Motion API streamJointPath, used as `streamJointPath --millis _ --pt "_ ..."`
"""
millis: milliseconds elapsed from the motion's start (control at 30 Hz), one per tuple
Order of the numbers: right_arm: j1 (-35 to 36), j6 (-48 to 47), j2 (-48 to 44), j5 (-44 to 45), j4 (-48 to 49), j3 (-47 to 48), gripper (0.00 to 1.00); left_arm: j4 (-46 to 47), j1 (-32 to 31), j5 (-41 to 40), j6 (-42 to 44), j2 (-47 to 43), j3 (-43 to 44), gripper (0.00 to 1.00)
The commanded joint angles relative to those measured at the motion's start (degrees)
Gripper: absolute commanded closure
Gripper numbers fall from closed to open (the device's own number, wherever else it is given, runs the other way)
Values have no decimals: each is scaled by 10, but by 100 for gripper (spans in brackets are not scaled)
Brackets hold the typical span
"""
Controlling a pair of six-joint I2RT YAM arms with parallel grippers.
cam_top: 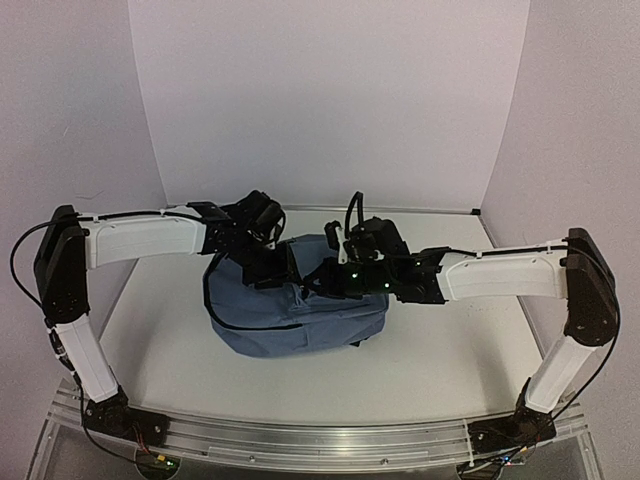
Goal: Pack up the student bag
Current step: Zip the student bag at the center of the board.
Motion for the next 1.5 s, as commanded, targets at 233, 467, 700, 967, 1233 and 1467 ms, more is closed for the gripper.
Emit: streamJointPath --millis 233,467,700,967,1233,1467 --pt "9 2 3 10 26 22 100 9 -37 6 -26 -16 -20 76" --pt "9 0 6 14 25 25 100 -4 -42 -9 -35 -20 -24 92" --pt "8 17 -9 73 20 6 100 -8 -45 -43 -41 -51 -36 100" --pt "8 26 -24 130 1 -11 100 6 -45 -46 -42 -81 -70 100" --pt "11 -8 -40 65 8 -23 100 100 -39 -13 -47 -126 -133 100" --pt "45 -35 -37 6 -1 -40 100 150 -2 40 -60 -102 -146 100"
